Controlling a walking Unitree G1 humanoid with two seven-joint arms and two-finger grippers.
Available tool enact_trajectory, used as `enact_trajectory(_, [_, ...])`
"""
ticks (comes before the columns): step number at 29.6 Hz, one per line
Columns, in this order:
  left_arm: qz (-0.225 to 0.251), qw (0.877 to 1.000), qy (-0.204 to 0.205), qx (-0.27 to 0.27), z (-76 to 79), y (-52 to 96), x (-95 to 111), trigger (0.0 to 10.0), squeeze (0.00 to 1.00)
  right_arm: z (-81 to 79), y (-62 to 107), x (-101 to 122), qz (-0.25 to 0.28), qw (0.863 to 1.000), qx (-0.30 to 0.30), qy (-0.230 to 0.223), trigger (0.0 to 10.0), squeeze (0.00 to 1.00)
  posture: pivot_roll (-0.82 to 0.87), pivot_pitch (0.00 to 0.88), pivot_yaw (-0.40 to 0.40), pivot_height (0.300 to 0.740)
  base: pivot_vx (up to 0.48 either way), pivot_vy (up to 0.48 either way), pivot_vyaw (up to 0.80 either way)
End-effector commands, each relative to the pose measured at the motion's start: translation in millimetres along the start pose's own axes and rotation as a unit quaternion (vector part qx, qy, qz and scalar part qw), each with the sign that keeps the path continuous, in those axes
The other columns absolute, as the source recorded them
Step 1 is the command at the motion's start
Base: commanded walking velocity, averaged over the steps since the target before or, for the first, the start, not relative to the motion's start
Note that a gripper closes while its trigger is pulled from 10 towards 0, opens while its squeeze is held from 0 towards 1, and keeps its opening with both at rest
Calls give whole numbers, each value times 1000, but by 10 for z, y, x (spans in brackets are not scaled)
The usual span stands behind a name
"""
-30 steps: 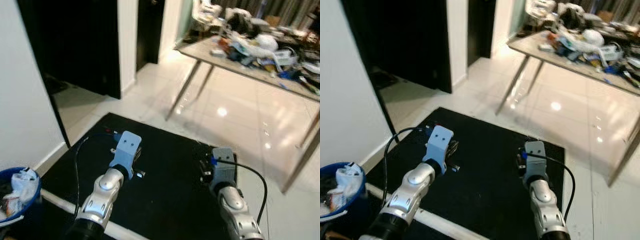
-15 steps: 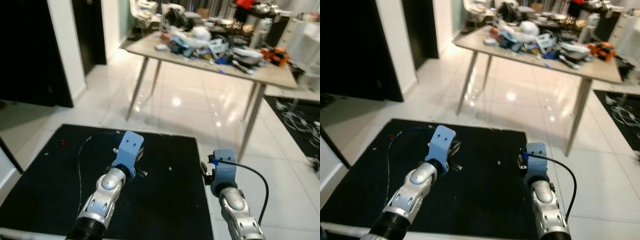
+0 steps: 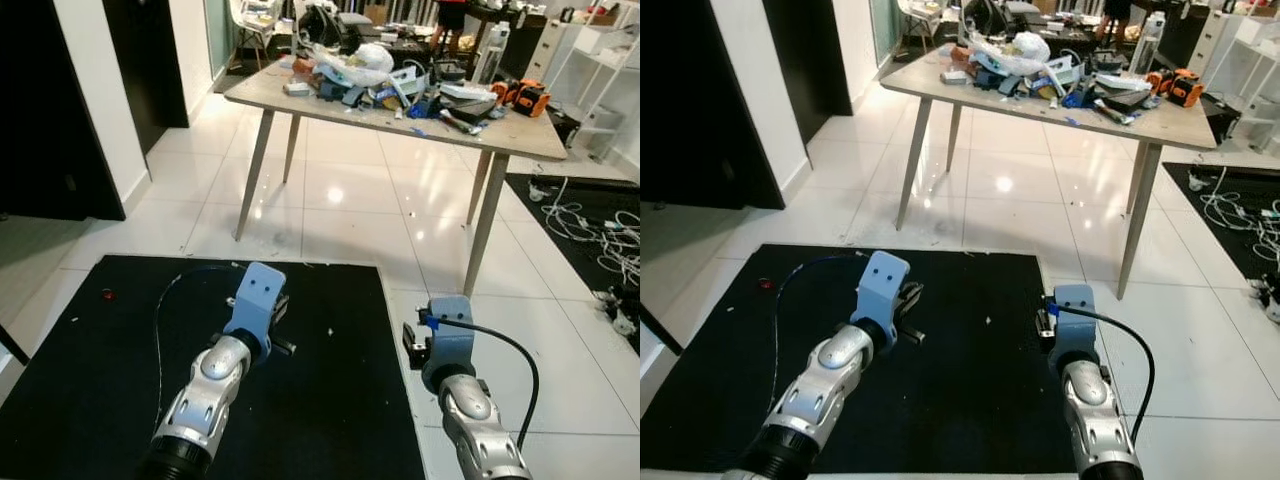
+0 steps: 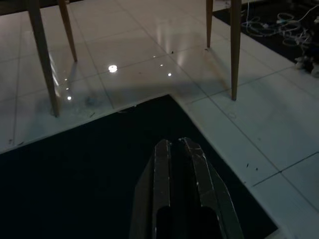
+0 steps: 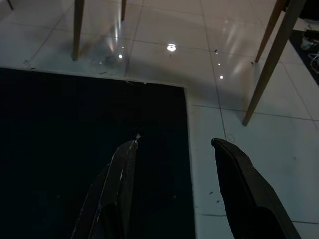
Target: Picking trash to rubbish bin
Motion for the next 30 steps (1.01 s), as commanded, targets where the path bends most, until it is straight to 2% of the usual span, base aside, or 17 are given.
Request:
enact_trajectory(1, [1,1000,3,-2,9,4,1,10000,0,-12,-11,12,-2,1000,4,-1,10000,0,-108,39,-24,740,368,0,0])
enact_trajectory(17, [1,1000,4,-10,18,-9,17,10000,0,27,4,-31,-13,1000,-9,-8,10000,0,-110,42,-14,740,364,0,0])
enact_trajectory(30, [3,1000,4,-11,19,-22,25,10000,0,30,-8,-18,-12,1000,-9,-8,10000,0,-111,37,-17,740,365,0,-759])
Point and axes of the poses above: a point about 5 cm out from each wrist's last joint towards the gripper, its own y axis pointing back from the gripper into the wrist, its own x axis along the axis of the wrist's last joint, z = x × y, the point moved 1 cm from there along -y, pointing out of the wrist towards the gripper, and after that the axes turned 12 degrees about y, right-handed, at the moved point
